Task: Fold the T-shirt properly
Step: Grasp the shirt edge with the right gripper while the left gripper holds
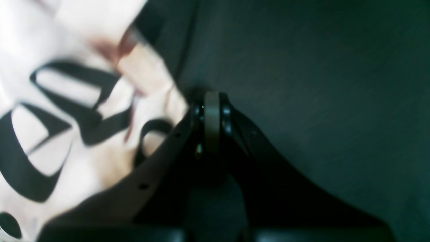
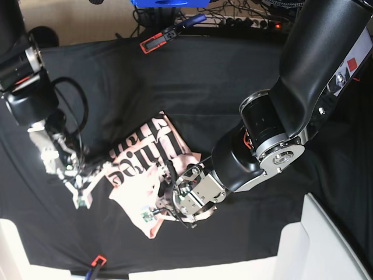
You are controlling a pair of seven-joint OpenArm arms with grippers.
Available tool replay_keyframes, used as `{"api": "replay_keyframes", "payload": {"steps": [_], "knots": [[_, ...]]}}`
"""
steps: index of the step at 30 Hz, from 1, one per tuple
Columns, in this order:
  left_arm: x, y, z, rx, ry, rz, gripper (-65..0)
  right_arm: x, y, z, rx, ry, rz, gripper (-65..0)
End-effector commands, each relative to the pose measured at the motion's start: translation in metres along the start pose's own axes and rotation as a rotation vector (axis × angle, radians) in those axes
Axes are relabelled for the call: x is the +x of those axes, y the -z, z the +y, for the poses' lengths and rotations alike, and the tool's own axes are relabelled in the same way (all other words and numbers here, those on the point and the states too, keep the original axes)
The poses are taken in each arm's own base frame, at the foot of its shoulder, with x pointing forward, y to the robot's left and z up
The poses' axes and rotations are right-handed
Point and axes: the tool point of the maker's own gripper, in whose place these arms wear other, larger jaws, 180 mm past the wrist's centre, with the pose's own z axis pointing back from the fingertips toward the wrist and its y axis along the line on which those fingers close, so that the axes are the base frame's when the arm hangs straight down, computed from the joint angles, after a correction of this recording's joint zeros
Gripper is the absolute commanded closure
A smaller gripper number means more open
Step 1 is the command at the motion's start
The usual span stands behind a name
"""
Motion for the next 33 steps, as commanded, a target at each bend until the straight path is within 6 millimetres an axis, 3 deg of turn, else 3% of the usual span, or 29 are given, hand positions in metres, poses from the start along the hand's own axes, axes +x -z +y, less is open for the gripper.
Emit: {"api": "replay_keyframes", "payload": {"steps": [1,15,20,25,28,33], "knots": [[0.027,-0.007,0.015,0.030,0.010,-0.058,0.0,0.024,-0.003,-0.005,-0.004,0.001,-0.055,0.0],[0.050,-0.009,0.026,0.104,0.000,-0.201,0.0,-0.057,0.000,0.003,0.008,0.015,0.092,0.0],[0.057,-0.011,0.028,0.120,0.002,-0.239,0.0,-0.067,-0.009,0.032,0.067,0.010,0.095,0.0],[0.058,-0.011,0.027,0.118,0.002,-0.243,0.0,-0.069,-0.022,0.047,0.037,0.047,0.064,0.0],[0.059,-0.011,0.026,0.116,0.002,-0.248,0.0,-0.061,-0.027,0.059,0.063,0.047,0.035,0.0],[0.059,-0.008,0.014,0.097,-0.007,-0.301,0.0,-0.067,-0.034,0.070,0.088,0.049,0.061,0.0]]}}
